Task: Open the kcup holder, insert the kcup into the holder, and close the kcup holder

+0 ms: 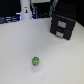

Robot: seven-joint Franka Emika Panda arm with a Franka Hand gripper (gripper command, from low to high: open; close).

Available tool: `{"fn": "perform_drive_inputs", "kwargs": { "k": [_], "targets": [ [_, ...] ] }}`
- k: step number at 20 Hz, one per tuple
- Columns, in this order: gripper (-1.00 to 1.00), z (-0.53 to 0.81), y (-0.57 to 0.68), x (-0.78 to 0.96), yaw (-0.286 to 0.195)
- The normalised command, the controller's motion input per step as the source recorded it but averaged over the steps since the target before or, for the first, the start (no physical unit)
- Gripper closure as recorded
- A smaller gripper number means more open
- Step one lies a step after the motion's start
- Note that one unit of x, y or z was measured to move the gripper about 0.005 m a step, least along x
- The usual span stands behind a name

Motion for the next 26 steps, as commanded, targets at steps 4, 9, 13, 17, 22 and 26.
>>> {"fn": "perform_drive_inputs", "kwargs": {
  "k": [4, 9, 13, 17, 22, 26],
  "targets": [
    [-1.00, 0.11, 0.35, -0.22, -0.128],
    [-1.00, 0.06, 0.49, -0.29, -0.167],
    [-1.00, 0.01, 0.61, -0.28, -0.184],
    [-1.00, 0.01, 0.64, -0.28, -0.180],
    [-1.00, -0.01, 0.66, -0.29, -0.171],
    [-1.00, -0.04, 0.69, -0.25, -0.160]
  ]
}}
